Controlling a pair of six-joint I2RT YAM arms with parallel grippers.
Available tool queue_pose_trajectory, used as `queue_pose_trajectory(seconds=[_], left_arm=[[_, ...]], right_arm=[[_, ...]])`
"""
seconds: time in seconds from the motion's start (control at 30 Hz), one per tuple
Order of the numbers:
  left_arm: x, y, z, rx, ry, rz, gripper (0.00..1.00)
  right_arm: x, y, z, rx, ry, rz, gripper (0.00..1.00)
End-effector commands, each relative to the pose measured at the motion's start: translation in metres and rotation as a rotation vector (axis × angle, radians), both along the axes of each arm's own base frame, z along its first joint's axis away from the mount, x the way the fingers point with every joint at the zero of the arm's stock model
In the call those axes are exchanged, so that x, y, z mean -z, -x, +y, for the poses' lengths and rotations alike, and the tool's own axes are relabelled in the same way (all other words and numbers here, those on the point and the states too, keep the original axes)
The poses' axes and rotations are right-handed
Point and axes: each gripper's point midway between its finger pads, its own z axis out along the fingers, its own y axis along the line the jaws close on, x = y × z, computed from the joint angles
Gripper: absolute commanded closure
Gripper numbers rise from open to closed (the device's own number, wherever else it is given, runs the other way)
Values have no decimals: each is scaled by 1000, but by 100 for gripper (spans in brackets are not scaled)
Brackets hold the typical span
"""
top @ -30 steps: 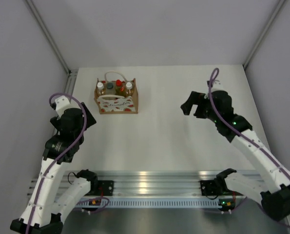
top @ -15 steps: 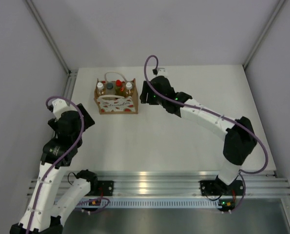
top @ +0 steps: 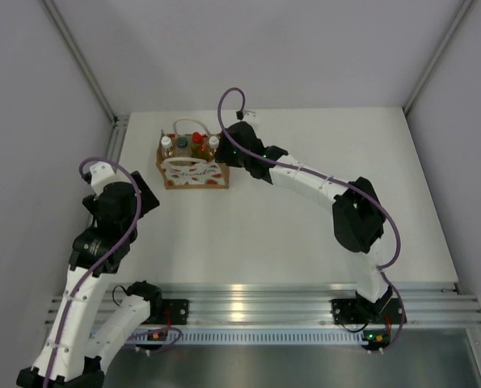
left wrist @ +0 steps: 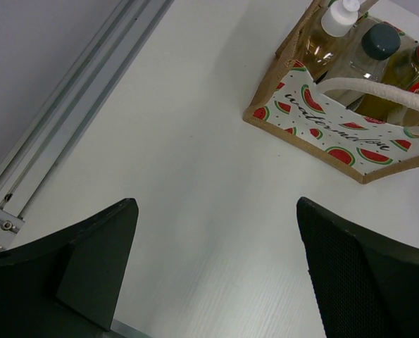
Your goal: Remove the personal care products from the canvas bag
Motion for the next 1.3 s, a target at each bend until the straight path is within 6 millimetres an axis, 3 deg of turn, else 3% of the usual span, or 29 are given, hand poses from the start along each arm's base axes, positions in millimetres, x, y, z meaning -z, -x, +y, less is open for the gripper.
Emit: queue_pose_trajectory(seconds=[0.0,0.17,0.43,0.57,0.6,0.63,0.7,0.8,0.9,1.0,1.27], left_arm=[[-2,-6,-4,10,13,-18,1],[-2,-5,-4,12,10,-18,1],[-13,-8,-5,13,23,-39,2],[-55,-17,-13,35,62,-113,1],[-76,-23,-13,28,71,-151,2],[-84,-26,-14,26,77,-161,1],[-109,-34,-19,35,108,-206,1],[-119,-55,-32,61,140,-194,1],[-105,-84,-41,49,142,-127,1],[-101,-98,-45,40,154,-109,1],[-67,-137,-48,-12,130,-4,4]], right_arm=[[-21,-5,32,-14,-97,-46,47],[-6,0,39,-19,-77,-23,50],[36,8,24,11,2,38,60],[56,12,17,15,38,64,77],[61,13,17,14,43,71,79],[67,14,15,14,53,79,80],[75,14,14,14,63,88,92],[79,17,13,13,59,93,100],[81,18,13,4,56,92,100],[82,21,10,-1,62,87,100],[118,36,1,-26,90,138,100]])
